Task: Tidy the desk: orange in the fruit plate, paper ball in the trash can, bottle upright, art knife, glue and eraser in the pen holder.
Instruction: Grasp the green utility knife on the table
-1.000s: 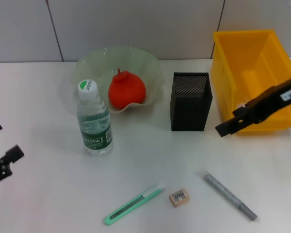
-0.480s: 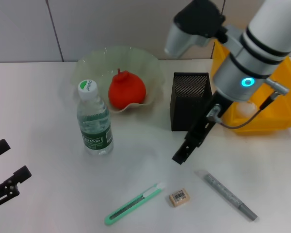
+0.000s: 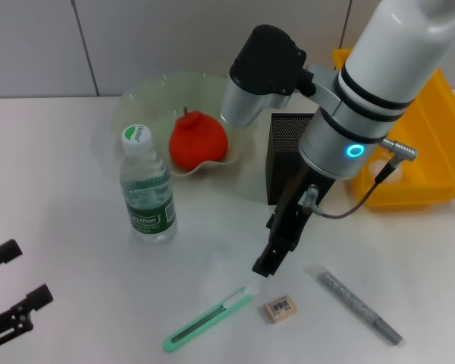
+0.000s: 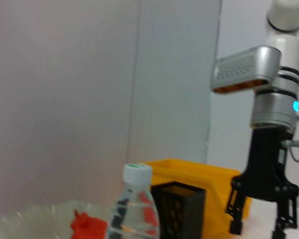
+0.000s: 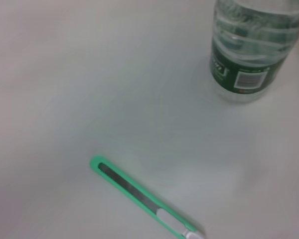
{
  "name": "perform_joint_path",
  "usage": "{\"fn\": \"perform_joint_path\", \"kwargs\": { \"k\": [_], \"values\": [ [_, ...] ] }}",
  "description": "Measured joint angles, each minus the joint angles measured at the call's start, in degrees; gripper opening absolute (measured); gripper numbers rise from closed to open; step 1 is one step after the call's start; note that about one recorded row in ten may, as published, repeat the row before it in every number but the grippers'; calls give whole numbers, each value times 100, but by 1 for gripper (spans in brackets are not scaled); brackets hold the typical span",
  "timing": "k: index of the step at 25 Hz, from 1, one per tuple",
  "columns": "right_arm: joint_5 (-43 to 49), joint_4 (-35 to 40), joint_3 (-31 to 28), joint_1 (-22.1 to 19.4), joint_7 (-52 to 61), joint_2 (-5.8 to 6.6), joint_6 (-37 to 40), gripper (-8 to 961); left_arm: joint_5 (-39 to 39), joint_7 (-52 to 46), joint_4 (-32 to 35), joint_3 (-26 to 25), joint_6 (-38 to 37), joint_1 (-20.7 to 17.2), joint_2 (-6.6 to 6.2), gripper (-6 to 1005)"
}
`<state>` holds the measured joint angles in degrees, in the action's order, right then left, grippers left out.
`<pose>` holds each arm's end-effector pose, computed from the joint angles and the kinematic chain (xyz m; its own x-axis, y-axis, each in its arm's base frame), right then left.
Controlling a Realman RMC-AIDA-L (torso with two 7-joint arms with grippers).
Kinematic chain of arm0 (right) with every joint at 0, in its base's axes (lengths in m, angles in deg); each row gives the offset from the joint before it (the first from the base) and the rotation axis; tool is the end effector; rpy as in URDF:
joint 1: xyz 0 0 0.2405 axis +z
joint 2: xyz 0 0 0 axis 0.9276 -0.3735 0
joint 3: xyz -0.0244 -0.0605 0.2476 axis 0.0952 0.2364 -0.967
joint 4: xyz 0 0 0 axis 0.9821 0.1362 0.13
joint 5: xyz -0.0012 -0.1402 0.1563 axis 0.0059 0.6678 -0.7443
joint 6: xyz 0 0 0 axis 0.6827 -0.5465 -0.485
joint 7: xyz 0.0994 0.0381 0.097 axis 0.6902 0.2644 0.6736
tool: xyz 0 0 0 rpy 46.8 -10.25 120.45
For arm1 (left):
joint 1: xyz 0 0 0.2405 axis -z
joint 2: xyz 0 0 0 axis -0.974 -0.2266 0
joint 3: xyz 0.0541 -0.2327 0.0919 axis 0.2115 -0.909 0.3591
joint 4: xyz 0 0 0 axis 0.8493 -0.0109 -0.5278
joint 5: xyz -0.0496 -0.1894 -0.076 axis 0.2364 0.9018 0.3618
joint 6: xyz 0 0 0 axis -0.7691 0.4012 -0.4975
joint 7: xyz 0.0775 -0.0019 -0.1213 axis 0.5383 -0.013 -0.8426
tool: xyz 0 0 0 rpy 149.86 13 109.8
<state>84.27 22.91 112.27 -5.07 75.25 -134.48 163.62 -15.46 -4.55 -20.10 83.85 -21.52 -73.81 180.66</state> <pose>0.0793 0.3782 -0.0582 0.8269 -0.3458 0.4436 -0.3238 -0.9375 -0.1272 -0.3532 0.1931 0.0575 0.7036 0.0881 0.7051 0.4922 -0.7762 -0.3941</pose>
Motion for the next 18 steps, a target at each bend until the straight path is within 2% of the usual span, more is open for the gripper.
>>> {"fn": "perform_joint_path", "kwargs": {
  "k": [1,2,3,4,5,6,7,8,9,10,11,12,13,15,16,17,18],
  "values": [
    [-18,18,2,-35,-4,0,-2,810,-139,-159,142,-1,-28,1,-12,804],
    [-47,183,-39,-251,-9,9,4,811,-189,-267,264,-2,-40,-9,-14,804],
    [-47,183,-39,-251,-9,9,4,811,-245,-411,416,-2,-50,-25,-16,804],
    [-111,473,-80,-605,-41,30,-3,811,-245,-411,416,-2,-50,-25,-16,804],
    [-164,615,-132,-795,-96,37,-10,811,-463,-1221,1284,-14,-56,-127,6,804],
    [-164,615,-132,-795,-96,37,-10,811,-463,-1221,1284,-14,-56,-127,6,804],
    [-279,876,-307,-1166,-271,49,4,811,-565,-1466,1535,-15,-46,-129,19,804],
    [-279,876,-307,-1166,-271,49,4,811,-732,-1839,1905,-22,-25,-120,42,803],
    [-426,1141,-540,-1565,-501,53,46,810,-732,-1839,1905,-22,-25,-120,42,803],
    [-426,1141,-540,-1565,-501,53,46,810,-865,-2091,2149,-36,-6,-95,65,803],
    [-569,1297,-658,-1803,-645,53,57,810,-1222,-2677,2705,-92,28,12,135,803],
    [-948,1573,-952,-2305,-1063,59,74,810,-1793,-3494,3465,-196,32,224,263,803],
    [-948,1573,-952,-2305,-1063,59,74,810,-1793,-3494,3465,-196,32,224,263,803],
    [-1409,1695,-1249,-2725,-1587,63,100,810,-2008,-3728,3725,-217,26,313,313,803],
    [-1647,1715,-1393,-2925,-1856,63,143,811,-2544,-4293,4327,-232,-3,529,422,803],
    [-2144,1705,-1702,-3332,-2537,63,254,811,-3309,-5008,5112,-192,-140,894,562,803],
    [-2144,1705,-1702,-3332,-2537,63,254,811,-3309,-5008,5112,-192,-140,894,562,803]
  ]
}}
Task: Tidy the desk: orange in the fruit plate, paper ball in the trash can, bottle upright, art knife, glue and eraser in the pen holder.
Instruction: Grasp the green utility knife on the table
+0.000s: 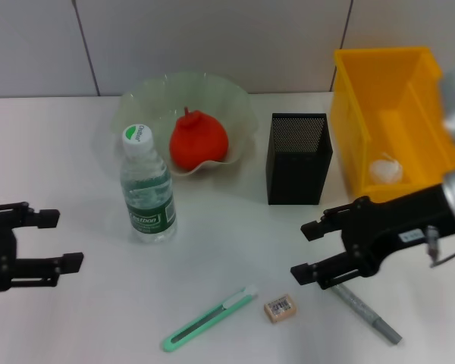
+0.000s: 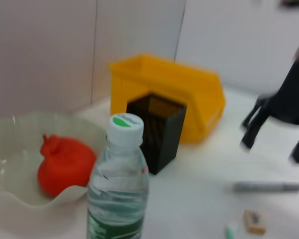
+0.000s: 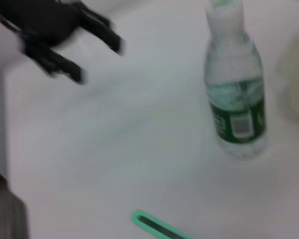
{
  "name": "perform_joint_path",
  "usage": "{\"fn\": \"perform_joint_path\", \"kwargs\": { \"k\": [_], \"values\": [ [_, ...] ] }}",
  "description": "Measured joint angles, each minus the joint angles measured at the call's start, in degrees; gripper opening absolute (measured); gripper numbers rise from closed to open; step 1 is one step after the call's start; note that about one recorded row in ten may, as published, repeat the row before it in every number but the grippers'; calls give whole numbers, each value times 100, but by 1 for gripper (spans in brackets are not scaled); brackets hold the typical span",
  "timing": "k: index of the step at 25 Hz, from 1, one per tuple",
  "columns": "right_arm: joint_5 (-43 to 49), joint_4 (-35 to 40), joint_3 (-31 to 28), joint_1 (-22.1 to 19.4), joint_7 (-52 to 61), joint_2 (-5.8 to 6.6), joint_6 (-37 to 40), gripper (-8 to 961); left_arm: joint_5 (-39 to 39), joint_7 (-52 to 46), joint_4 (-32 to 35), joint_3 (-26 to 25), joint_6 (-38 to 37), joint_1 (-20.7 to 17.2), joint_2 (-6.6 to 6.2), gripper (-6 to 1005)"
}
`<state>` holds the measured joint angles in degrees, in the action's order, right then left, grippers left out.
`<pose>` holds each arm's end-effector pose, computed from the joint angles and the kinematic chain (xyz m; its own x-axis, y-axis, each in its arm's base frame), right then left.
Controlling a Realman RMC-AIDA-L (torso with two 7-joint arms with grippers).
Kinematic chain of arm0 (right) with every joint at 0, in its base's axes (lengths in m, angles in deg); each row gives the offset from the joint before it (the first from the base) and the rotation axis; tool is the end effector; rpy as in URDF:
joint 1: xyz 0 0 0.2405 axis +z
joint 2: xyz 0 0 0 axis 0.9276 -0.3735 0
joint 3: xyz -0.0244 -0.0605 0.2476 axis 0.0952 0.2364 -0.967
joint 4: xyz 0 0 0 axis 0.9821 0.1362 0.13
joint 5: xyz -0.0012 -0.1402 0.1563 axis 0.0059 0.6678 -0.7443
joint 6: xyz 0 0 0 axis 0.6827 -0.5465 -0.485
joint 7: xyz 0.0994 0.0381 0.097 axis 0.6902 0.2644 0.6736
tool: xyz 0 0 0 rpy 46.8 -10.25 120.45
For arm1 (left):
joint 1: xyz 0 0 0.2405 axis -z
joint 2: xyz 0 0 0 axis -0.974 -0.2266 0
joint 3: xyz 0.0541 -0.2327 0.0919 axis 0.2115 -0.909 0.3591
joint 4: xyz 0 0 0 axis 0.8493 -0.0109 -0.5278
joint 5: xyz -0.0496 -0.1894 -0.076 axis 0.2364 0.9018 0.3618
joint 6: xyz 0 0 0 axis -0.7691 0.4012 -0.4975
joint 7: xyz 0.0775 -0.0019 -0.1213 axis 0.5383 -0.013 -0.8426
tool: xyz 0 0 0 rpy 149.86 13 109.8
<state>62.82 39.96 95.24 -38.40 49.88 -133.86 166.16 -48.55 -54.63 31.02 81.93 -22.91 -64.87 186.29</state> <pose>0.1858 0.3304 0.0093 0.9082 -0.3974 -0.1314 -0.4054 -0.9133 -0.0397 -0.2631 0.2713 0.1010 0.8839 0.3757 0.2785 0.4502 -0.8447 -0.2895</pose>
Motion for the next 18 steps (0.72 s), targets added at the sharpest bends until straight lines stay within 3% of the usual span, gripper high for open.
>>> {"fn": "perform_joint_path", "kwargs": {
  "k": [1,2,3,4,8,9,13,15,18],
  "values": [
    [-490,-142,-293,-381,-691,1,126,811,-262,-226,262,16,-82,168,45,803],
    [-687,-232,-414,-535,-1005,0,196,811,-681,-622,592,83,-318,513,90,802],
    [-687,-232,-414,-535,-1005,0,196,811,-681,-622,592,83,-318,513,90,802],
    [-1112,-535,-764,-833,-1732,1,358,811,-1003,-1027,825,248,-513,846,87,802],
    [-1422,-1156,-1365,-1092,-2799,1,767,811,-1628,-1647,1145,665,-711,1282,71,802],
    [-1426,-1547,-1735,-1180,-3319,22,1023,811,-2122,-2090,1343,1104,-823,1554,91,803],
    [-1415,-1952,-2038,-1347,-3741,85,1107,811,-2496,-2535,1500,1712,-863,1719,109,804],
    [-1415,-2125,-2173,-1439,-3930,116,1088,811,-2834,-3078,1752,2578,-777,1800,130,804],
    [-1414,-2344,-2417,-1550,-4115,197,1084,811,-3056,-3579,1881,3296,-671,1909,151,803]
  ]
}}
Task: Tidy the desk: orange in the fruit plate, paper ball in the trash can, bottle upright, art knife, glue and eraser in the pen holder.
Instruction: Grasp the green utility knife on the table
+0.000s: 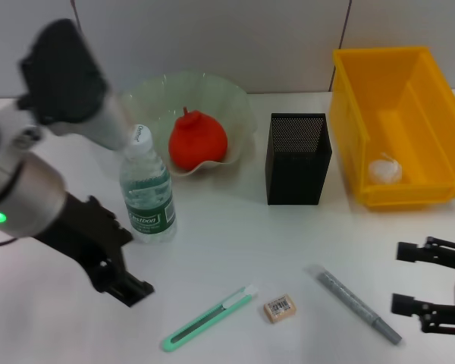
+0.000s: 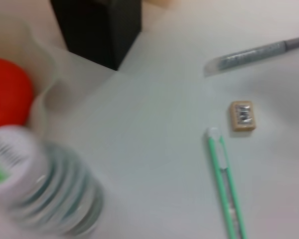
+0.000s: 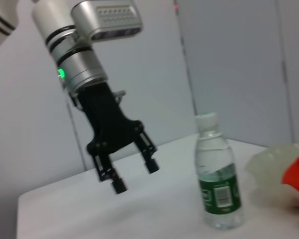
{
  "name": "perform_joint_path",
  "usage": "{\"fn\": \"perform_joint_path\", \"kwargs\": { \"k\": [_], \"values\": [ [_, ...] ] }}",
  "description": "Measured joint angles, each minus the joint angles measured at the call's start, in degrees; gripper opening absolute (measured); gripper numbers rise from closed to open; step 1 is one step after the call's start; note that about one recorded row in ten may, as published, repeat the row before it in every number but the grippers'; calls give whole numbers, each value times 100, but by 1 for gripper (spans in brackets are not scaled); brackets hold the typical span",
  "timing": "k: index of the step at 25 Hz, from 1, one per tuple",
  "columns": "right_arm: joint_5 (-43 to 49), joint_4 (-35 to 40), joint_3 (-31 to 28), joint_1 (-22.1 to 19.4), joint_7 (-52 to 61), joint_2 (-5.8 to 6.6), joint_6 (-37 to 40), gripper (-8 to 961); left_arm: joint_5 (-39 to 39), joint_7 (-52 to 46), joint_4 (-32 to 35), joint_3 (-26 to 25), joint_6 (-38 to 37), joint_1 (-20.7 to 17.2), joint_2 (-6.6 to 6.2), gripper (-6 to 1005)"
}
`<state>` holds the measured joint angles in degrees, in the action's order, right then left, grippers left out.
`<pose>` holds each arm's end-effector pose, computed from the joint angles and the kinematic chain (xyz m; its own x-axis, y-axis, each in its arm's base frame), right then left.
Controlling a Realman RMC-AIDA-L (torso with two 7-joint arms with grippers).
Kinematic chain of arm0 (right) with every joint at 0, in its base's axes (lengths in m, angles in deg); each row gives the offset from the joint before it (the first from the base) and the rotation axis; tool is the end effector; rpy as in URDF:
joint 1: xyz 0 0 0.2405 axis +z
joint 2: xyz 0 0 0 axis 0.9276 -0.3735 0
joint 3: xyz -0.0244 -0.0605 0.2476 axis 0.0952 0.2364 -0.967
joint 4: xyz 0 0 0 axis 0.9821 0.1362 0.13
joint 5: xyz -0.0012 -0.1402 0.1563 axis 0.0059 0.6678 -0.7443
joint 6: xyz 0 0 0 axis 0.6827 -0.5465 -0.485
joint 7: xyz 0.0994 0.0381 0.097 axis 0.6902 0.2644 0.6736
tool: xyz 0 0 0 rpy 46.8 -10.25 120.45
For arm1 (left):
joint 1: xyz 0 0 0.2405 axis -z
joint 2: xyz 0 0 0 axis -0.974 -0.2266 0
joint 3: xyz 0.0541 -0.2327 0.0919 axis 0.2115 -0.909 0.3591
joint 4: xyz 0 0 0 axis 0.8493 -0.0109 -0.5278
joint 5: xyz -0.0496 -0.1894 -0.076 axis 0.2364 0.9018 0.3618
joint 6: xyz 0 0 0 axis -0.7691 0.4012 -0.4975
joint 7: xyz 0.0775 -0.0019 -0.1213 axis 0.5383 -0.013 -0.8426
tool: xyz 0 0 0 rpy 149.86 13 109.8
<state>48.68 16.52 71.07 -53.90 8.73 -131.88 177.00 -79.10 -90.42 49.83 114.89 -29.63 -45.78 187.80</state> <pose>0.3029 0.2433 0.0427 0.7653 -0.2514 -0.5926 -0.4017 -0.9058 -0.1346 -0.1362 0.3056 0.0373 0.8568 0.3732 -0.3558 0.2730 -0.9137 -0.3010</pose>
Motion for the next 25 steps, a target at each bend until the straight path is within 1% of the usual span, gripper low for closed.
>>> {"fn": "perform_joint_path", "kwargs": {
  "k": [1,2,4,6,7,11,14,16,17,21,25],
  "values": [
    [0,-50,-131,-64,-22,46,31,811,0,0,0,0,0,0,0,803],
    [0,-50,-131,-64,-22,46,31,811,-47,-366,3,390,41,125,21,803],
    [0,-57,-232,-139,-67,79,96,811,-66,-646,-31,671,151,194,28,803],
    [7,-64,-342,-258,-191,94,204,811,-70,-698,-37,730,198,199,28,802],
    [7,-64,-342,-258,-191,94,204,811,-74,-878,-67,1040,459,150,30,802],
    [73,-131,-458,-346,-294,63,236,811,-98,-1050,-293,1469,1035,-1,32,785],
    [95,-194,-504,-361,-322,63,242,811,-128,-1197,-558,1652,1344,-21,33,773],
    [117,-208,-511,-362,-325,71,230,811,-128,-1226,-643,1690,1415,-21,33,765],
    [117,-208,-511,-362,-325,71,230,811,-117,-1250,-852,1789,1563,-9,34,761],
    [120,-260,-514,-355,-328,90,194,811,-152,-1427,-1209,2145,1915,6,34,744],
    [121,-280,-516,-341,-329,95,149,811,-164,-1546,-1286,2262,2005,10,34,728]
  ]
}}
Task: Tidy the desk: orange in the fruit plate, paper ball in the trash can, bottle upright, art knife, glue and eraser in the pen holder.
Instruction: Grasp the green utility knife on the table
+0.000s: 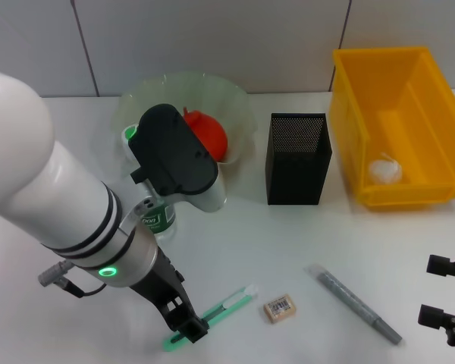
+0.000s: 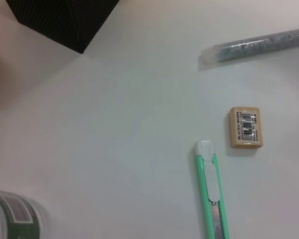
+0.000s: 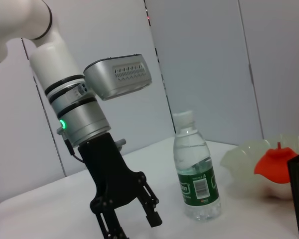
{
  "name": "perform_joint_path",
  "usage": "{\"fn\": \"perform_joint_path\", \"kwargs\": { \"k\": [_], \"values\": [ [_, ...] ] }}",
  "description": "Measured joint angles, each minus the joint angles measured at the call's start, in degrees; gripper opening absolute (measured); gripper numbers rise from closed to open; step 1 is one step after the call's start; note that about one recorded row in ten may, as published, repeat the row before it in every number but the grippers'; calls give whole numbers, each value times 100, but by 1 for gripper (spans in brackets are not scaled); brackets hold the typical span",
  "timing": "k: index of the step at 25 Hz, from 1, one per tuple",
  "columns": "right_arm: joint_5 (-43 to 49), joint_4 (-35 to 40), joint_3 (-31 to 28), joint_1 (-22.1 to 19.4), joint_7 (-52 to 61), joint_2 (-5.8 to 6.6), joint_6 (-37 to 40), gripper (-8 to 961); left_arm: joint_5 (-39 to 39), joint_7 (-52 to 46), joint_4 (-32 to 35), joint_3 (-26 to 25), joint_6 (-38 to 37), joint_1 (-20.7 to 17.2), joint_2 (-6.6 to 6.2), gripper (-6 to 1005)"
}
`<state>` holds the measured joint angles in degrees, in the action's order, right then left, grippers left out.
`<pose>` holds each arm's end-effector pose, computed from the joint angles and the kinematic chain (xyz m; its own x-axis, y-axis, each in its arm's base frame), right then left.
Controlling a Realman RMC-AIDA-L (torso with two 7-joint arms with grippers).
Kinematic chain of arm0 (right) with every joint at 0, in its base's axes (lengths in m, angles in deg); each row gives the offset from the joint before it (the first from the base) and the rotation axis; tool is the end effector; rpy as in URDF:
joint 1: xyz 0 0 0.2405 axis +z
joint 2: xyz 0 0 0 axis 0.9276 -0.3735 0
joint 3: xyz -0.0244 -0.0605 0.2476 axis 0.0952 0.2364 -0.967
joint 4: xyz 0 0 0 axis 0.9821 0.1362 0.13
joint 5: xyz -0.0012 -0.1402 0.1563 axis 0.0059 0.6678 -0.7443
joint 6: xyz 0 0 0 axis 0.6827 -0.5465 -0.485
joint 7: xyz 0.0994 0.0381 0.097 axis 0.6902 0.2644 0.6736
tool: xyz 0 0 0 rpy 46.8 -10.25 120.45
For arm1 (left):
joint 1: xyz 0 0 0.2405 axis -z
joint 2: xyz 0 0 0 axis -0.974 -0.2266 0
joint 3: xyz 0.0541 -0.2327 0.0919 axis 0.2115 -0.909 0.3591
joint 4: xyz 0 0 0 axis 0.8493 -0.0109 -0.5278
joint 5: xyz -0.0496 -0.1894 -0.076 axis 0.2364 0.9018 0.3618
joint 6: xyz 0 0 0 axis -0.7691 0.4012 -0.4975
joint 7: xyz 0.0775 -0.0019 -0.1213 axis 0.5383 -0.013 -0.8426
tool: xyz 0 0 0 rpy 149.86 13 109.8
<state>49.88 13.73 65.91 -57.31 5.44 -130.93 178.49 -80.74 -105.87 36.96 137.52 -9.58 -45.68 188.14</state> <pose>0.3271 0.2192 0.0526 0.7380 -0.2678 -0.6194 -0.4654 -0.8667 -0.1797 -0.1429 0.3021 -0.0553 0.8103 0.4392 -0.3880 0.3289 -0.8888 -0.3192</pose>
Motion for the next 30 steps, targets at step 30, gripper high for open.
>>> {"fn": "perform_joint_path", "kwargs": {
  "k": [30],
  "values": [
    [4,-100,13,139,-3,-28,-115,811,-322,-644,-272,926,380,21,0,652]
  ]
}}
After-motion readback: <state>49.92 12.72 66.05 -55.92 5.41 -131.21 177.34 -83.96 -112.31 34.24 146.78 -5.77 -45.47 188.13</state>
